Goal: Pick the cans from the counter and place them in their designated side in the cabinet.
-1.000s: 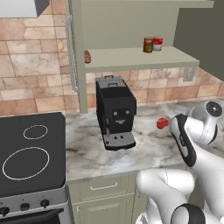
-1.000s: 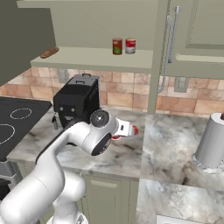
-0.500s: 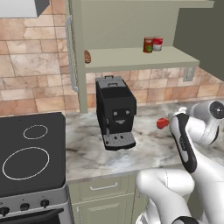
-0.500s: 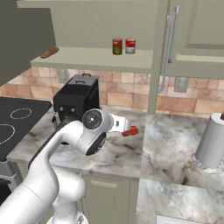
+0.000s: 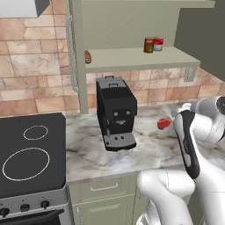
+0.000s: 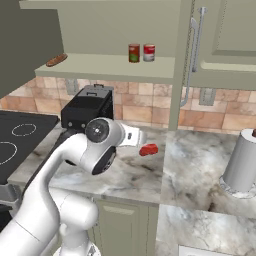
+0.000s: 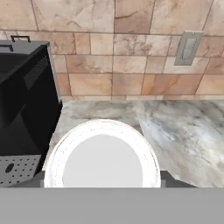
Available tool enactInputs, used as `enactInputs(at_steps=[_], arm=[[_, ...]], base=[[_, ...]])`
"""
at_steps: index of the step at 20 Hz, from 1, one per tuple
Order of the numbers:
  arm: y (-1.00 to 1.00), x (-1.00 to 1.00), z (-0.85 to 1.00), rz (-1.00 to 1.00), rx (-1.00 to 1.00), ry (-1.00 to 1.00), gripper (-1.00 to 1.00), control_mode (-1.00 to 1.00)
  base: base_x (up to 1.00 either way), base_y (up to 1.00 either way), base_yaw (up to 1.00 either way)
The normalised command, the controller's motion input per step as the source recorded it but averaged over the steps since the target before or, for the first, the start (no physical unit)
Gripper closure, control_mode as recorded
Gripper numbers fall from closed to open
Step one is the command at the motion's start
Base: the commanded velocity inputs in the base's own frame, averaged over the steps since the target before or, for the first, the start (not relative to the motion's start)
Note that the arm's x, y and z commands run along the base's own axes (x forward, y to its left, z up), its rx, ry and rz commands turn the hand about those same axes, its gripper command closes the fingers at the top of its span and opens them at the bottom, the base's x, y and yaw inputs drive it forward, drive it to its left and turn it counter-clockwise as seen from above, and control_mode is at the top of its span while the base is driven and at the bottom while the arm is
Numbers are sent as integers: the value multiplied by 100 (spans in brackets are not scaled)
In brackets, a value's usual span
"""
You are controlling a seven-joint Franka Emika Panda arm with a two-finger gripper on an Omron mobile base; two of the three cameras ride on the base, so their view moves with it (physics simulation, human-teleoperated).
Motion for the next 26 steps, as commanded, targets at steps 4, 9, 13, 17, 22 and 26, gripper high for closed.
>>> enactInputs(at_steps=[4, 9, 13, 17, 22, 26], arm=[[12, -26, 33, 0, -1, 0, 100, -100], [15, -27, 31, 0, -2, 0, 100, -100], [13, -21, 34, 0, -1, 0, 100, -100], [12, -17, 33, 0, 0, -1, 100, -100], [11, -18, 35, 0, 0, -4, 100, -100], [11, -18, 36, 0, 0, -2, 100, -100]], base=[[0, 0, 0], [0, 0, 0], [0, 0, 0], [0, 0, 0], [0, 0, 0], [0, 0, 0]])
